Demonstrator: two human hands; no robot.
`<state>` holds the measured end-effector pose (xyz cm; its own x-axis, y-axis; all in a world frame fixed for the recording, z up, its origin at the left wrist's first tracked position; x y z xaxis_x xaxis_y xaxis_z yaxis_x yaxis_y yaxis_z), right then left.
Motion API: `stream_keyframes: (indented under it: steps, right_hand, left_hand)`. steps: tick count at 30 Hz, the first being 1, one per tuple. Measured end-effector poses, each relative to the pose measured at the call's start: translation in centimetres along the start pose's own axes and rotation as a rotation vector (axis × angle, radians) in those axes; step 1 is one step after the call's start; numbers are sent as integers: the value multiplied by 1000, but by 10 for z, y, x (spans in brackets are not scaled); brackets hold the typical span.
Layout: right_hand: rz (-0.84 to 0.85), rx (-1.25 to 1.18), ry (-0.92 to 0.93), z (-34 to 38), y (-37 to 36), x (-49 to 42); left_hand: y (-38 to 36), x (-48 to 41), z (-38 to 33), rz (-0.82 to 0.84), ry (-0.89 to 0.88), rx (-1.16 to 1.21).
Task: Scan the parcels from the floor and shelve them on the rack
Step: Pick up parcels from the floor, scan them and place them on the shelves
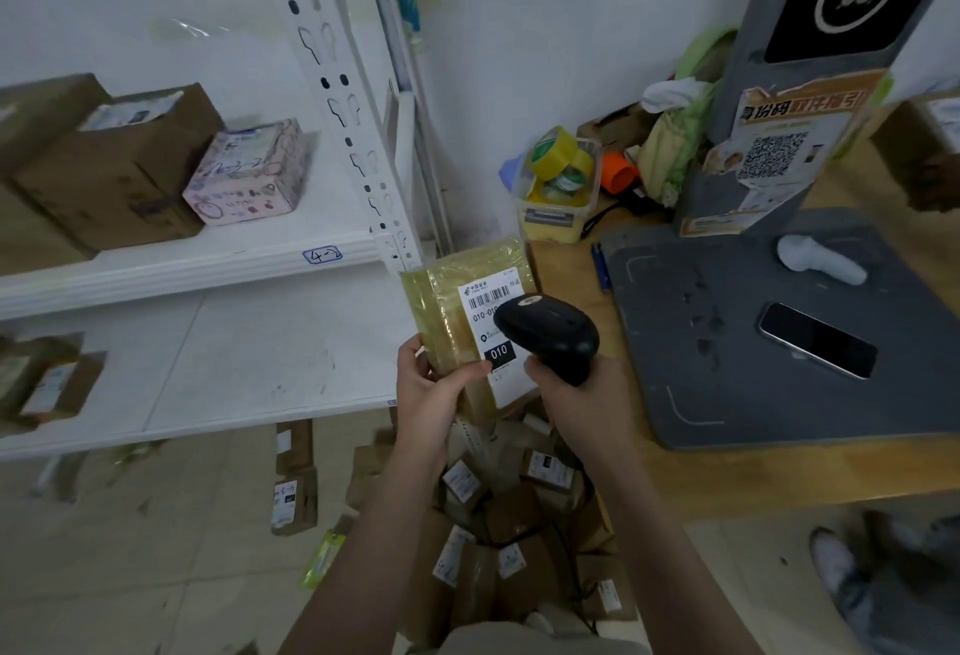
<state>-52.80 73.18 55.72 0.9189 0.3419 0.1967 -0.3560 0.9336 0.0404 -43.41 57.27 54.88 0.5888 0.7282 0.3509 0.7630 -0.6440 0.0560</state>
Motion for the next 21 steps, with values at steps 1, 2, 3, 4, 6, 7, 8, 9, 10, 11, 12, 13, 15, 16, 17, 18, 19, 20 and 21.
stream_keyframes:
  steps: [1,2,3,4,6,7,8,9,10,11,12,13,15,16,17,18,19,20,21]
  right_hand:
    - [-5,4,7,2,-1,2]
    - [-10,1,12,4,-1,4]
    - [-15,-8,18,6,-1,6]
    - [-19,-19,24,8,0,7]
    - [-25,-31,37,12,0,10]
    - [-23,-32,44,12,0,12]
    - [-15,-29,52,13,-1,13]
    - [-2,-23,59,14,-2,15]
    - [13,-17,66,14,-5,17]
    - [27,-17,70,13,-7,18]
    - [39,-17,74,11,-9,20]
    - [46,-12,80,10,-11,21]
    - [56,-2,84,10,-12,21]
    - [56,-7,83,10,-12,22]
    - [55,-14,79,11,-12,22]
    - [55,-23,75,12,-11,22]
    - [54,-34,73,12,-10,22]
    - [53,-42,74,13,-10,23]
    - [51,-43,77,13,-9,24]
  left_hand:
    - [1,1,1,-3,-14,6]
    - [2,1,2,-8,-28,15]
    - [3,1,3,-15,-45,24]
    - [4,1,4,-26,-60,31]
    - [5,1,8,-43,-80,41]
    - [5,1,9,-47,-87,45]
    - [5,2,10,-50,-94,48]
    - [5,2,11,-50,-101,52]
    - [5,3,11,-50,-112,54]
    - [5,3,11,-48,-123,53]
    - [5,4,10,-44,-135,50]
    - [4,4,11,-40,-143,47]
    - [4,5,12,-37,-146,43]
    - [5,5,13,-39,-145,37]
    - [5,6,13,-42,-144,31]
    - [5,6,14,-45,-143,25]
    - [6,6,14,-46,-145,21]
    - [6,7,14,-47,-147,19]
    - [5,7,14,-47,-147,17]
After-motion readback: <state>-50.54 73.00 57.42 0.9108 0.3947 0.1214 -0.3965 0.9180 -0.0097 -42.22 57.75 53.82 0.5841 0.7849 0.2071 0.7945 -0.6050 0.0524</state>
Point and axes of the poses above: each hand's wrist, its own x-axis away from the middle knuckle, its own y-axis out of the back of the hand, z = x × y, the point moved 7 cm from there along -x, towards the middle knuckle, and after that the axes turned 7 degrees about -x, right-handed, at the moved point
